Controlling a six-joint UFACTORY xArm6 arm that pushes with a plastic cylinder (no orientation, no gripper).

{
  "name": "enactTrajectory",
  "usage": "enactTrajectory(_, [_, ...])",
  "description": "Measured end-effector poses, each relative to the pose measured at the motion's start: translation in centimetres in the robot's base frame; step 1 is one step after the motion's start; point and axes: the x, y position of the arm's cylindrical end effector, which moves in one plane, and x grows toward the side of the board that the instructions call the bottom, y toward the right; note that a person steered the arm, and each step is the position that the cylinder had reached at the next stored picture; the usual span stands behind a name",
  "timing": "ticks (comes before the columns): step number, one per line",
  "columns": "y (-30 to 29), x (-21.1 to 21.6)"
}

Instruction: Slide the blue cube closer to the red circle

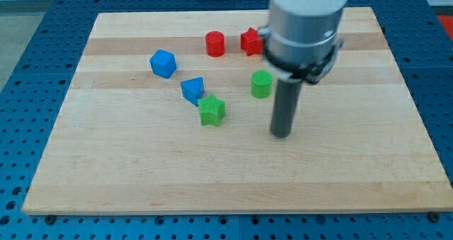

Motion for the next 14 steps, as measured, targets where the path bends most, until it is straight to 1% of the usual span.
enactTrajectory(1, [-8.6, 1.9])
enactTrajectory(2, [-18.8, -0.2])
enactTrajectory(3, [-27.5, -5.2])
enactTrajectory(4, [-32.4, -11.8])
enactTrajectory(5, [-30.8, -16.2])
enactTrajectory(7, [-27.8, -16.1])
enactTrajectory(8, [-24.8, -16.2])
enactTrajectory(9, [-24.8, -16.2])
enactTrajectory(11, [-21.2, -16.7])
enactTrajectory(14, [-17.4, -18.2])
